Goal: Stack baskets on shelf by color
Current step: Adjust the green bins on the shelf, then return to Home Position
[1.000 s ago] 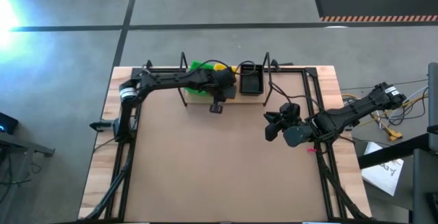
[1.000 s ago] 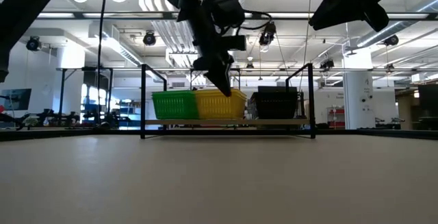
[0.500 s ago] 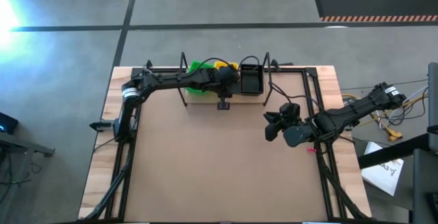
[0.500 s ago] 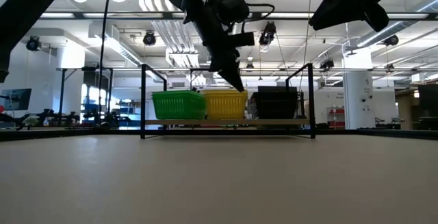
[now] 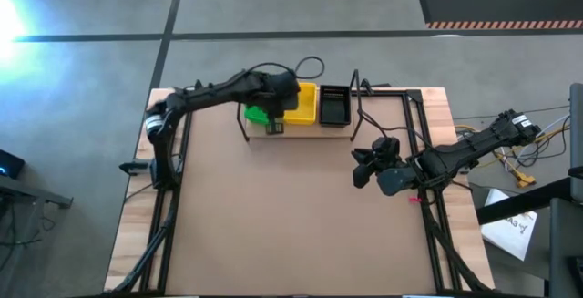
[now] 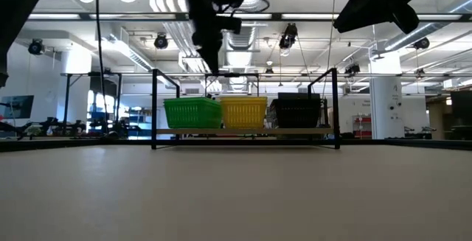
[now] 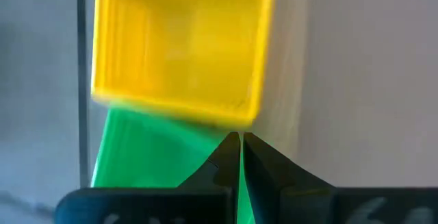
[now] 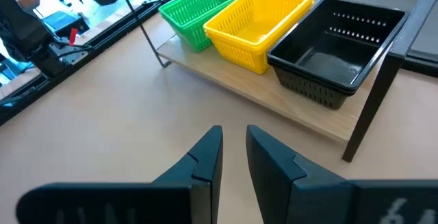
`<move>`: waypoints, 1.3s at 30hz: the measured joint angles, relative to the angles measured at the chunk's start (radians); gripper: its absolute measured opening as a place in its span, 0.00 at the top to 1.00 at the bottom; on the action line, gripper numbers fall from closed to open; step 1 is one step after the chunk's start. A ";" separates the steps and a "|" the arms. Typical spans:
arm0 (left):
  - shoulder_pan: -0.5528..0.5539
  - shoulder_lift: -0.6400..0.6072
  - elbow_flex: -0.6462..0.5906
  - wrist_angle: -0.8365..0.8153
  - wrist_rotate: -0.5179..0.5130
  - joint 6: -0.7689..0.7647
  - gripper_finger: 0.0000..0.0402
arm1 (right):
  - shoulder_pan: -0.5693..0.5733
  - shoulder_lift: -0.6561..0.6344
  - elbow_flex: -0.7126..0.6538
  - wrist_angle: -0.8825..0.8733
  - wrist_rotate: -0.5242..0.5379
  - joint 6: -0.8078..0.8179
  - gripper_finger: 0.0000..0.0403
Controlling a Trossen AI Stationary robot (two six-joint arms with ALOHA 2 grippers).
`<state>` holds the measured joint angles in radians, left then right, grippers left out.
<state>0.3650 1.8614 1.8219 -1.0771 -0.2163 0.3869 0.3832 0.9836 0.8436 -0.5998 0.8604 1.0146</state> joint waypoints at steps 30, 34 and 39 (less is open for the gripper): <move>0.093 0.115 -0.065 0.219 -0.023 -0.040 0.99 | 0.000 0.000 0.000 0.008 -0.027 -0.020 0.85; 0.093 0.114 -0.056 0.228 -0.025 -0.037 0.99 | 0.000 0.000 0.000 0.015 -0.051 -0.020 0.85; 0.091 0.065 -0.034 0.220 -0.056 -0.036 0.99 | 0.000 0.000 0.000 0.015 -0.093 -0.005 0.85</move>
<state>0.4561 1.9262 1.7883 -0.8571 -0.2725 0.3513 0.3833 0.9836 0.8433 -0.5847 0.7673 1.0100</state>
